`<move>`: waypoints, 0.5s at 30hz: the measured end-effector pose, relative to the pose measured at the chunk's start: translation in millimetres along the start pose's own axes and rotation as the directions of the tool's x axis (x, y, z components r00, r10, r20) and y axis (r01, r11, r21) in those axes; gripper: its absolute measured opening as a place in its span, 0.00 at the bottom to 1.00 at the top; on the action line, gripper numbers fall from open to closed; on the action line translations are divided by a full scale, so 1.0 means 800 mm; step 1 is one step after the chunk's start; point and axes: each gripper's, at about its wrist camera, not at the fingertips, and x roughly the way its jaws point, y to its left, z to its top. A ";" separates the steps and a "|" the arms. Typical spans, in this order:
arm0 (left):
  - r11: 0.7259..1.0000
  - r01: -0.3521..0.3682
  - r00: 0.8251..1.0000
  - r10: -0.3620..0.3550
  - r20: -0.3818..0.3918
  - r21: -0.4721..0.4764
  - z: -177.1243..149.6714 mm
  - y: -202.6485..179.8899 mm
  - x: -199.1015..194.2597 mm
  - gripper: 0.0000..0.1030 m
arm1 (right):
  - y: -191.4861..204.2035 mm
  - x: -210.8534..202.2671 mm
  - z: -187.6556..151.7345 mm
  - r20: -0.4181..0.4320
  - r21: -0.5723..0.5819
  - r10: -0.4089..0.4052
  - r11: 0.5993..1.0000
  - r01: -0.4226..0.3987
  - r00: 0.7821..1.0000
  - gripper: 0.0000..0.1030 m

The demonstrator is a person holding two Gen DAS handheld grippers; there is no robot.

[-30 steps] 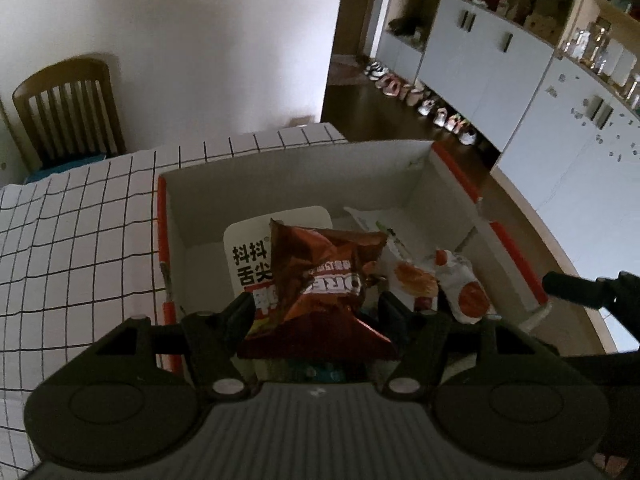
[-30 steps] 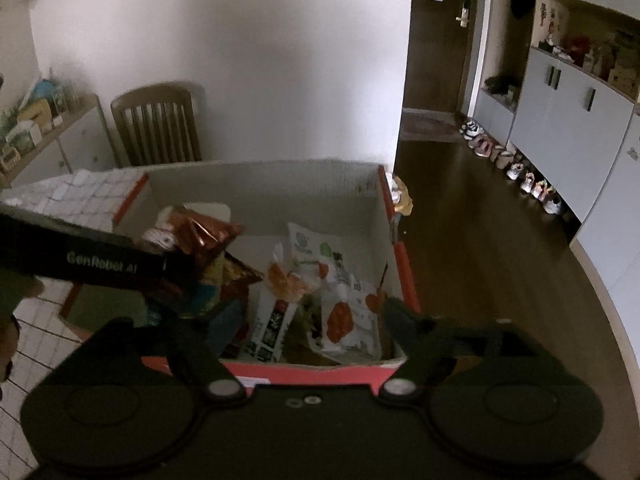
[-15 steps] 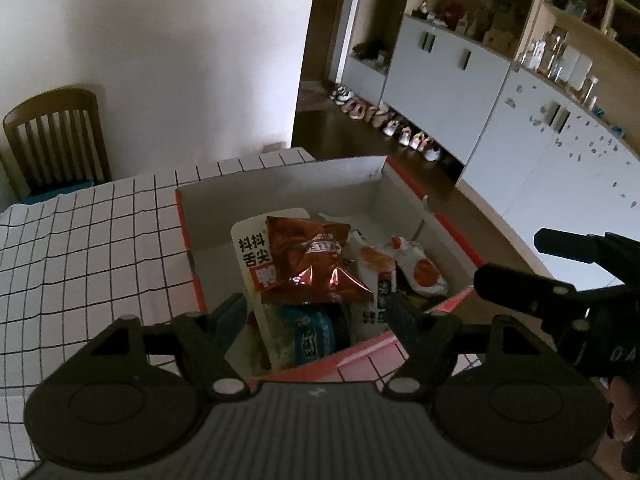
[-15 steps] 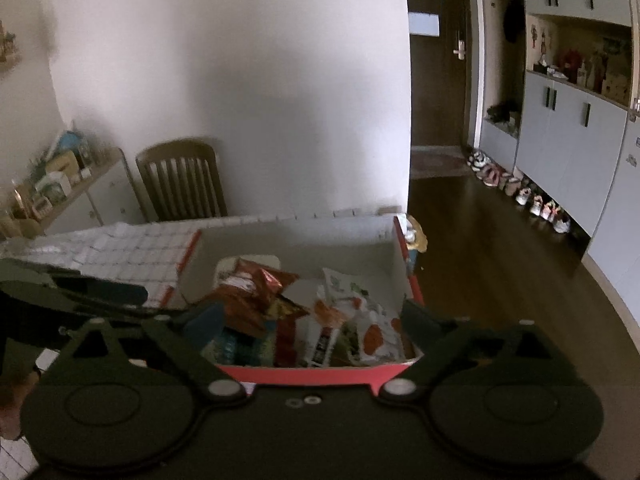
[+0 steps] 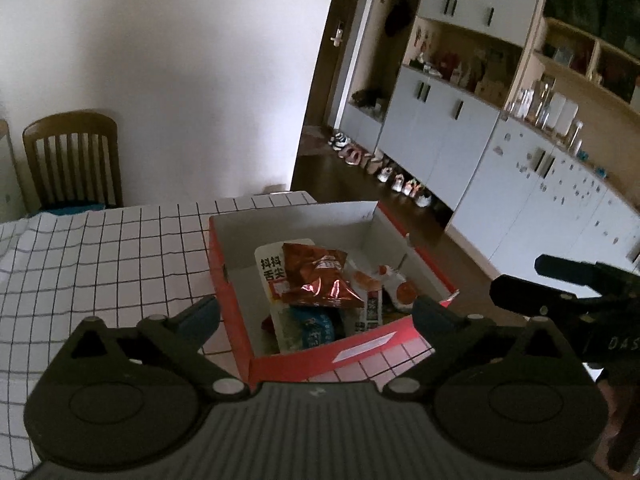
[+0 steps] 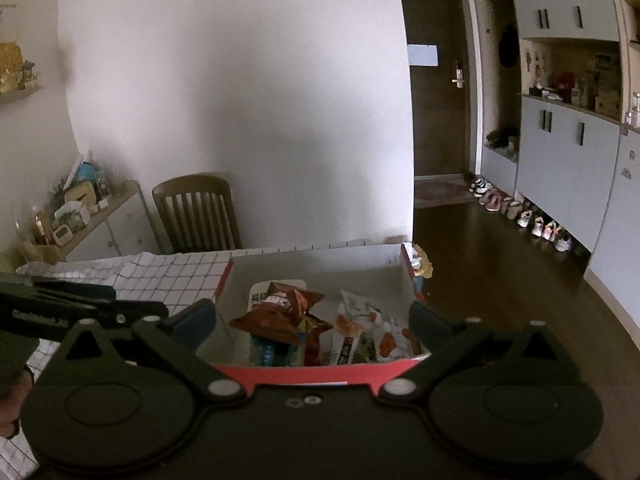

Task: Organize snacks

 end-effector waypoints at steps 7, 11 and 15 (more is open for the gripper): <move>1.000 0.019 1.000 -0.019 0.005 -0.021 -0.013 0.001 -0.023 1.00 | 0.010 -0.022 -0.009 0.020 0.013 0.004 1.000 -0.004 1.000 1.00; 1.000 0.023 1.000 -0.023 0.009 -0.017 -0.020 -0.003 -0.033 1.00 | 0.017 -0.030 -0.010 0.030 0.017 0.004 1.000 -0.004 1.000 1.00; 1.000 0.017 1.000 -0.017 0.023 -0.011 -0.024 -0.007 -0.042 1.00 | 0.021 -0.035 -0.014 0.030 0.025 0.008 1.000 -0.009 1.000 1.00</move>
